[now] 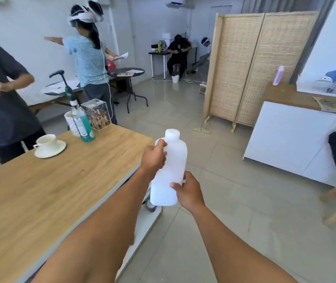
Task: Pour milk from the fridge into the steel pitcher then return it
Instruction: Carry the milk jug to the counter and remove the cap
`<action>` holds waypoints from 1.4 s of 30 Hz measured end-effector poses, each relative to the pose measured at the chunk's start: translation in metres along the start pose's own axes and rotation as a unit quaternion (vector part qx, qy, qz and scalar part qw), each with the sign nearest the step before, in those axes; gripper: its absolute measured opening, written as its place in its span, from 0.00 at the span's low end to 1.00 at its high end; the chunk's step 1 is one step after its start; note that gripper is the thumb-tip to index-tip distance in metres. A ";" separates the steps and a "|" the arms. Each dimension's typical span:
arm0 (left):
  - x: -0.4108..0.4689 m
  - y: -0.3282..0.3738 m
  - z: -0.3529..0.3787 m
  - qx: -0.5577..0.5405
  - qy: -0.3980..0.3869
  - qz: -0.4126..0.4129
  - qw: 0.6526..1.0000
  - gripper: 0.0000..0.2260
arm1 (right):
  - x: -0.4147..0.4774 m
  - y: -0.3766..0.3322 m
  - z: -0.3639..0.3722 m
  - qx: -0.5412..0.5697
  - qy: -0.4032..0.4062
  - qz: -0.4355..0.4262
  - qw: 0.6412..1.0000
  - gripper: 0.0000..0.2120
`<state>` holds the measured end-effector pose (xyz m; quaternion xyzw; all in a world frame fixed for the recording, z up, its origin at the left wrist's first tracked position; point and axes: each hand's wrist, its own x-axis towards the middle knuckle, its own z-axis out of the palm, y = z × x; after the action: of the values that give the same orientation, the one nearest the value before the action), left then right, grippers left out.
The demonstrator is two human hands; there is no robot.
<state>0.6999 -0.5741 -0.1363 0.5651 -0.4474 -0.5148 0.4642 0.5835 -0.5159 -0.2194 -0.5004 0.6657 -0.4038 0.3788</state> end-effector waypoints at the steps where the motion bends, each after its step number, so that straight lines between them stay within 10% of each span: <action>1: 0.001 -0.001 -0.015 -0.002 0.018 -0.003 1.000 0.10 | 0.002 -0.005 0.012 0.003 -0.018 -0.003 1.000 0.13; 28: -0.100 -0.051 -0.293 -0.057 0.461 -0.056 0.884 0.10 | -0.052 -0.077 0.288 -0.073 -0.458 -0.178 0.868 0.19; 42: -0.138 -0.088 -0.372 -0.112 0.497 -0.051 0.859 0.09 | -0.098 -0.079 0.370 -0.099 -0.478 -0.210 0.847 0.23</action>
<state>1.0640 -0.4001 -0.1855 0.7122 -0.0676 -0.2347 0.6582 0.9689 -0.4932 -0.2803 -0.7945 0.3179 -0.1165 0.5041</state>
